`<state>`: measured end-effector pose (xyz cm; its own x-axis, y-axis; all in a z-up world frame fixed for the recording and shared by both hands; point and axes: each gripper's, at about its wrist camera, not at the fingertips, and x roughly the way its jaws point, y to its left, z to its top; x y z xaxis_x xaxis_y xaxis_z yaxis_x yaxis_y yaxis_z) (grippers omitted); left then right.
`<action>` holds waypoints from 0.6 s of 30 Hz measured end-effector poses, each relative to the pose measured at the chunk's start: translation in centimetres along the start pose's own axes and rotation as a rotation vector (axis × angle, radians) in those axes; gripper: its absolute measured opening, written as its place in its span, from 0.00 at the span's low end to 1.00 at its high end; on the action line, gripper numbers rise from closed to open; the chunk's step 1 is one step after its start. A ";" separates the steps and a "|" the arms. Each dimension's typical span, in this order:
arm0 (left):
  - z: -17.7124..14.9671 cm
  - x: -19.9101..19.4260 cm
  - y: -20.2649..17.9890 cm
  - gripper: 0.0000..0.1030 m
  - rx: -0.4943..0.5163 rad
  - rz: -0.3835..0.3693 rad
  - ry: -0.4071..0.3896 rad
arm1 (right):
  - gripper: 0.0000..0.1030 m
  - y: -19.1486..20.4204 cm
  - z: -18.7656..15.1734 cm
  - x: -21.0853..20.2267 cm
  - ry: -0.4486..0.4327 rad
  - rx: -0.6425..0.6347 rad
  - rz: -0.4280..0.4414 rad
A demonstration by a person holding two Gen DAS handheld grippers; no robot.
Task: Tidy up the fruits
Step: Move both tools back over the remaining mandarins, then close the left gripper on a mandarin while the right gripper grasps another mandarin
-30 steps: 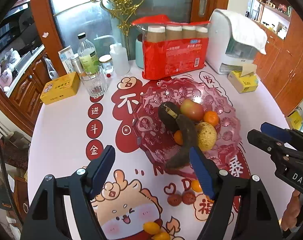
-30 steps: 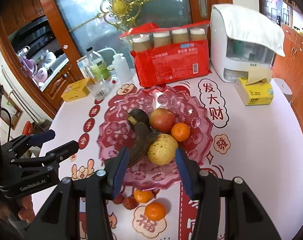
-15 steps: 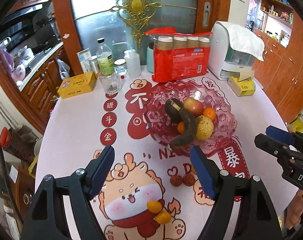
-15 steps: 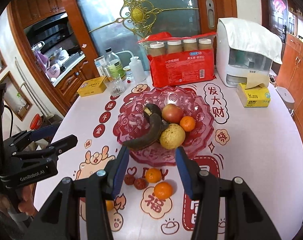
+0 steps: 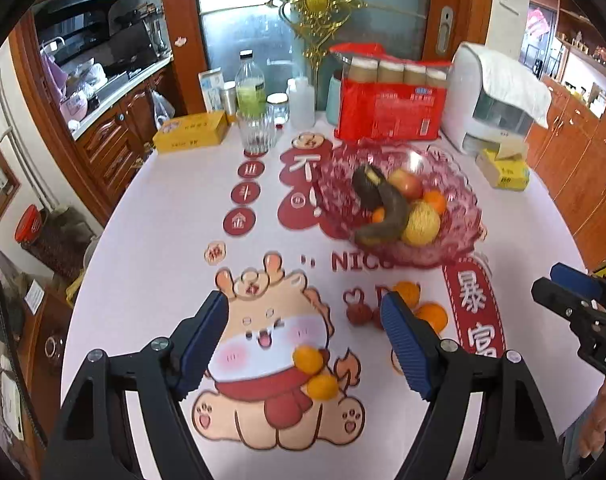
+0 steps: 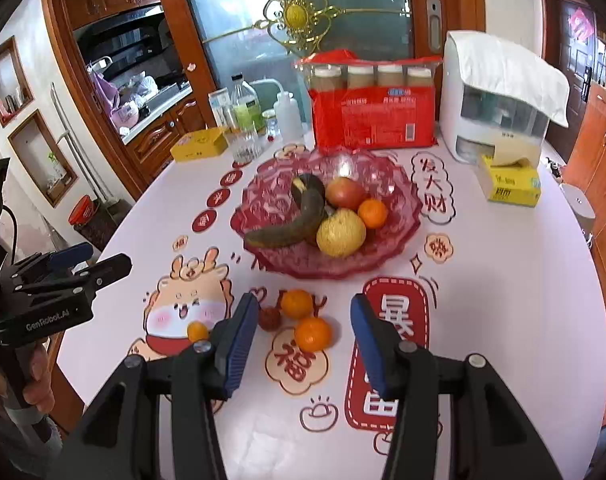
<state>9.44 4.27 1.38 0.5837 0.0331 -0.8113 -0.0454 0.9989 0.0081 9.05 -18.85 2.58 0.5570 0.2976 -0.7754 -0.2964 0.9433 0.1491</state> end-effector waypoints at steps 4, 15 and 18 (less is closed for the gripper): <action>-1.5 0.8 -0.7 0.75 0.020 0.024 0.031 | 0.47 -0.5 -1.4 0.9 0.026 -0.006 -0.005; -5.2 6.2 -0.3 0.76 0.044 0.034 0.137 | 0.47 -1.7 -4.6 5.1 0.126 0.019 -0.031; -7.5 8.4 0.4 0.76 -0.008 0.029 0.159 | 0.47 -2.0 -5.4 7.0 0.164 0.030 -0.045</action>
<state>8.27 4.69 -9.80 0.4468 0.0559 -0.8929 -0.0669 0.9973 0.0290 9.31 -19.47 -6.46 0.4342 0.2292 -0.8712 -0.2495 0.9599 0.1281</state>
